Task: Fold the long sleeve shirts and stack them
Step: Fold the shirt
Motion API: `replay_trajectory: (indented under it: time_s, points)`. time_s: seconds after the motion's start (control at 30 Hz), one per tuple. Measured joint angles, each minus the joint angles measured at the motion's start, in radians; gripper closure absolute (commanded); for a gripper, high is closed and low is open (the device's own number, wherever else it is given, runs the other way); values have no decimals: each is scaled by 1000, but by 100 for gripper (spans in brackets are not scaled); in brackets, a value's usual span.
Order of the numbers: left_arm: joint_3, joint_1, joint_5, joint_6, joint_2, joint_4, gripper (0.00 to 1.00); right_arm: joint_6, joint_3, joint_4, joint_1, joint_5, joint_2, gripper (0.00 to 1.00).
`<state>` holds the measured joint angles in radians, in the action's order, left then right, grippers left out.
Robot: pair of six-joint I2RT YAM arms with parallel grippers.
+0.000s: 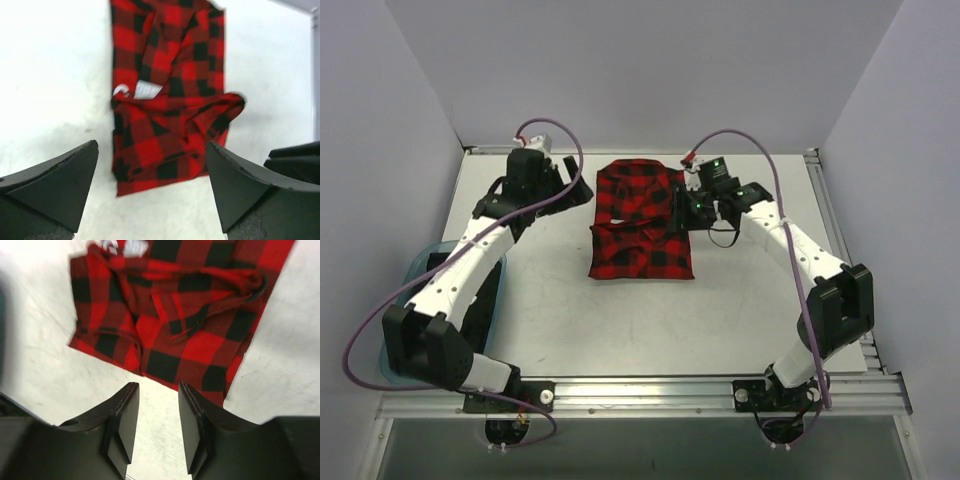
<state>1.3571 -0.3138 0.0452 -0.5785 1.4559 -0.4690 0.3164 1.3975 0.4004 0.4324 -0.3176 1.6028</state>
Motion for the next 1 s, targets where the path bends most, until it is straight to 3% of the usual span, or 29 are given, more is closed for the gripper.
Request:
replay_trajectory:
  time_s: [0.1,0.4,0.77,1.0]
  points:
    - [-91,1,-21,51,-66,-30,2,-9,-36,2,40,14,53,72]
    - [-307,2,-101,145,-129,-76,3,-24,-21,2,89,51,228,75]
    - [-315,10,-110,173,-140,-73,3,-27,233,-10,89,75,446,73]
    - [-319,10,-122,175,-147,-73,3,0,392,-14,23,98,549,68]
